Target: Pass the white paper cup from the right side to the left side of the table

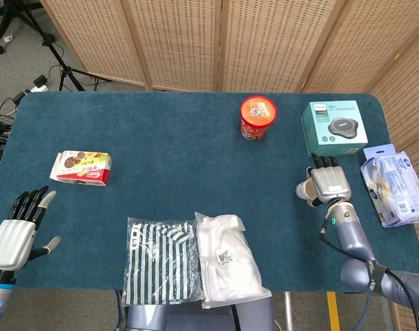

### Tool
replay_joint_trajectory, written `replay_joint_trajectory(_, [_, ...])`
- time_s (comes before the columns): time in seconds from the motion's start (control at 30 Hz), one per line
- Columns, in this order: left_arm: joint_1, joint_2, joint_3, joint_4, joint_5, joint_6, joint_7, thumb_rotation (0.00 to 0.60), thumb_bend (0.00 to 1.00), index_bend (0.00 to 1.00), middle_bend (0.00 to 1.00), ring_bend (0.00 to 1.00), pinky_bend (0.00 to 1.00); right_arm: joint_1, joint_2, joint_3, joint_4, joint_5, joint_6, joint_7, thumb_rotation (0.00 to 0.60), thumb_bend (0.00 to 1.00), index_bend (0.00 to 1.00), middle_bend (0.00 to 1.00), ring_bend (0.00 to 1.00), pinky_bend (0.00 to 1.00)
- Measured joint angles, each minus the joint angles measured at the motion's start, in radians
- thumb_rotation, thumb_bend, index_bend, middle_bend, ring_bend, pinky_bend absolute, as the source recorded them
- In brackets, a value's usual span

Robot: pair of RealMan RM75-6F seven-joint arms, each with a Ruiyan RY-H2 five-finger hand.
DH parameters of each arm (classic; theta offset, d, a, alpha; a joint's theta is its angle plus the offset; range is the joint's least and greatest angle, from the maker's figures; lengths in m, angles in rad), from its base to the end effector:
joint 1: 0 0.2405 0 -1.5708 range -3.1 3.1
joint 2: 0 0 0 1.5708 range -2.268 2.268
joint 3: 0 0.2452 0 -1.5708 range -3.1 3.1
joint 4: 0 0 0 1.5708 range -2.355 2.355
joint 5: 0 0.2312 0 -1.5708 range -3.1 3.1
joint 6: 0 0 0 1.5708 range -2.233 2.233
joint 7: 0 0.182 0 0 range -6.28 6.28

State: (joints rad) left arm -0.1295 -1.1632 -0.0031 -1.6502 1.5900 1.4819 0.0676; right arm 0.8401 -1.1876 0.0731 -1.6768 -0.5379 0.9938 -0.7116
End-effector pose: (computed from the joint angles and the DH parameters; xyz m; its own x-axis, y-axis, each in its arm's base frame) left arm -0.2753 0.2194 0.1029 0.3936 0.0336 0.9187 0.9115 -0.1441 -0.3853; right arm -0.2179 -0.3974 0.0563 0.6561 -0.3534 0.6668 -0.7274 -0.0610 0.6835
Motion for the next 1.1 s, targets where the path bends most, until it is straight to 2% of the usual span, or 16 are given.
replay_joint_trajectory(0.3, [0.003, 0.008, 0.013, -0.003, 0.013, -0.001, -0.014, 0.600, 0.21, 0.00, 0.00, 0.00, 0.00, 0.086, -0.030, 0.033, -0.073, 0.049, 0.081, -0.146, 0.600, 0.25, 0.41, 0.00, 0.00, 0.00])
replay_joint_trajectory(0.5, [-0.001, 0.015, 0.025, -0.003, 0.025, -0.016, -0.037, 0.600, 0.21, 0.00, 0.00, 0.00, 0.00, 0.182, -0.099, 0.067, -0.094, 0.113, 0.119, -0.265, 0.600, 0.25, 0.41, 0.00, 0.00, 0.00])
replay_joint_trajectory(0.67, [-0.003, 0.028, 0.025, 0.001, 0.015, -0.024, -0.080, 0.600, 0.21, 0.00, 0.00, 0.00, 0.00, 0.286, -0.199, 0.107, -0.046, 0.206, 0.125, -0.365, 0.600, 0.25, 0.42, 0.00, 0.00, 0.00])
replay_joint_trajectory(0.8, [-0.006, 0.034, 0.023, 0.008, 0.007, -0.032, -0.105, 0.600, 0.21, 0.00, 0.00, 0.00, 0.00, 0.383, -0.295, 0.144, 0.033, 0.288, 0.121, -0.439, 0.600, 0.25, 0.43, 0.00, 0.00, 0.00])
replay_joint_trajectory(1.1, [-0.010, 0.046, 0.014, 0.023, -0.006, -0.037, -0.146, 0.600, 0.21, 0.00, 0.00, 0.00, 0.00, 0.513, -0.443, 0.192, 0.183, 0.349, 0.080, -0.514, 0.600, 0.25, 0.43, 0.00, 0.00, 0.00])
